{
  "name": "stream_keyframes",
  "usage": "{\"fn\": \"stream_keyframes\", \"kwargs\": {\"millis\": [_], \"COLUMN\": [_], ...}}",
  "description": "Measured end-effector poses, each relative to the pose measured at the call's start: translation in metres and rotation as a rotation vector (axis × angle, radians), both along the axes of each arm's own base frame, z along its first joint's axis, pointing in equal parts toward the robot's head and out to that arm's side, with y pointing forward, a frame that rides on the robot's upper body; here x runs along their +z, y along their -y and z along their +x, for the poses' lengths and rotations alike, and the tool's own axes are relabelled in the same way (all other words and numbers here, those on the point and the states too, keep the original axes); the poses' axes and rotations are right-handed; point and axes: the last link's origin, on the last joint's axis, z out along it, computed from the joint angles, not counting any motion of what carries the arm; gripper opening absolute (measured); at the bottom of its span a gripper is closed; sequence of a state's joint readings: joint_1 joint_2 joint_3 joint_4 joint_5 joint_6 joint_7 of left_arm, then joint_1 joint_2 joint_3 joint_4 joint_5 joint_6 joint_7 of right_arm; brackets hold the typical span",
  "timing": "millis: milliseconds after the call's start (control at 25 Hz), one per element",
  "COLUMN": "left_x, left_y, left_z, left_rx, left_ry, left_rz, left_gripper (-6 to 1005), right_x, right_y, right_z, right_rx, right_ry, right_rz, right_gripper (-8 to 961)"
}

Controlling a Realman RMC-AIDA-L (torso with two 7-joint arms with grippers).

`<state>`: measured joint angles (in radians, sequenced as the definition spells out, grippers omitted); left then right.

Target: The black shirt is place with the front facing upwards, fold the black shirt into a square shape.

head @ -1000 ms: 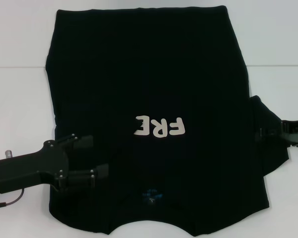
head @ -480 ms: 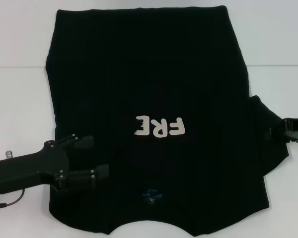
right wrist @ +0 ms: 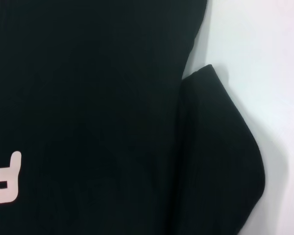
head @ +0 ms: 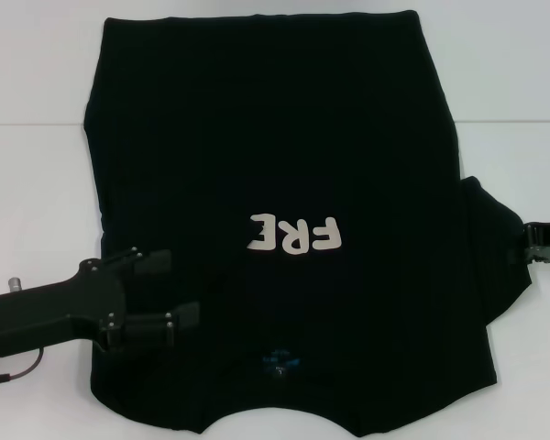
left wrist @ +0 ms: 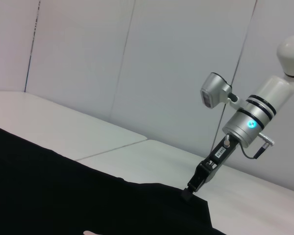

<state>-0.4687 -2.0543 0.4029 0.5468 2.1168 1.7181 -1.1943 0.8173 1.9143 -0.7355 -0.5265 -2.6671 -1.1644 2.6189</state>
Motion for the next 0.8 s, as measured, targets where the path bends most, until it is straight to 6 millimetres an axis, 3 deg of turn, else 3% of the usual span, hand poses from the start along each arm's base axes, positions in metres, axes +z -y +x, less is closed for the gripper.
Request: {"fn": "stream_keyframes", "kwargs": {"millis": [80,320,800], "left_x": [0.001,0.001,0.002], "left_y": [-0.001,-0.002,-0.003], "left_z": [0.000,0.001,0.001], "left_rx": [0.001,-0.002,-0.002], "left_ry": [-0.001,-0.002,-0.003], "left_rz": [-0.002,-0.004,0.000], "left_gripper": [961,958,947], "right_x": [0.001,0.011,0.044], "right_y": [-0.001,-0.005,-0.013], "right_z": [-0.001,-0.003,-0.024], "right_rx": [0.004,0.023,0.130], "right_ry": [0.002,0.014,0.036], "right_rz": [0.002,0.023,0.066], "right_gripper": [117,11,12]}}
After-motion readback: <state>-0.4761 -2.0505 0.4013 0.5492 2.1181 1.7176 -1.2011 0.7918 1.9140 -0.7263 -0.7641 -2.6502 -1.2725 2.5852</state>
